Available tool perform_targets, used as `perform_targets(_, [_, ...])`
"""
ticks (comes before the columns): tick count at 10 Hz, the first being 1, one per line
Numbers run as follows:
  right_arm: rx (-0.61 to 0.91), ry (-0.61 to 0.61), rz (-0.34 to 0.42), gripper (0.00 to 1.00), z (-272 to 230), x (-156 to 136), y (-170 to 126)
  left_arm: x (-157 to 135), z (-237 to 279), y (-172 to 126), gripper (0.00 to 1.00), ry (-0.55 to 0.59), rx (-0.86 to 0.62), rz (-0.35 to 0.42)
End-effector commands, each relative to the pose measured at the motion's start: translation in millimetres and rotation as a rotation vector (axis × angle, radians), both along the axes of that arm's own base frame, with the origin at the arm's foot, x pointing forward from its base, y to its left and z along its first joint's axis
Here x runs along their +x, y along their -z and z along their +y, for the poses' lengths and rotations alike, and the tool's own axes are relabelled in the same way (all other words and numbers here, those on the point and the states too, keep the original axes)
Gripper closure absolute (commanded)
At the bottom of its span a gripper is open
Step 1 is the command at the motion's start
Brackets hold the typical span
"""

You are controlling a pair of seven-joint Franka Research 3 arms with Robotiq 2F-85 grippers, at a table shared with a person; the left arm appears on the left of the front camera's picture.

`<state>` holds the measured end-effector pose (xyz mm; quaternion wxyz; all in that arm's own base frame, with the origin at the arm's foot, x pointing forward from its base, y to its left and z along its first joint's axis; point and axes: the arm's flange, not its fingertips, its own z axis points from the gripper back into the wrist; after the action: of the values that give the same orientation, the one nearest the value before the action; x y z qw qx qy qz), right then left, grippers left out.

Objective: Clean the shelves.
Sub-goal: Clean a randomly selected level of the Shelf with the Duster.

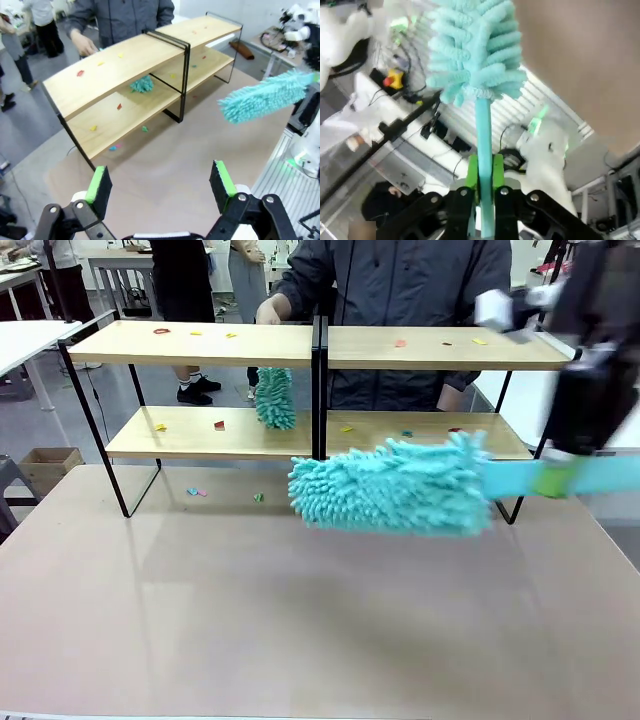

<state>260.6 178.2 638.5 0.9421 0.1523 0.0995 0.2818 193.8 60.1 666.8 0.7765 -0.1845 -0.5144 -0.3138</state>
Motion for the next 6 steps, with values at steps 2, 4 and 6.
perform_targets(2, [0.147, 0.174, -0.04, 0.88, -73, 33, -11, -2, 1, -1, 0.0, -0.011, 0.001, -0.003])
perform_targets(4, [0.37, 0.037, 0.069, 0.88, -150, 3, 0, -2, 1, -1, 0.0, -0.011, 0.001, -0.003])
perform_targets(6, [0.475, 0.056, 0.258, 0.88, -229, -69, -7, -2, 1, -1, 0.0, -0.011, 0.001, -0.003])
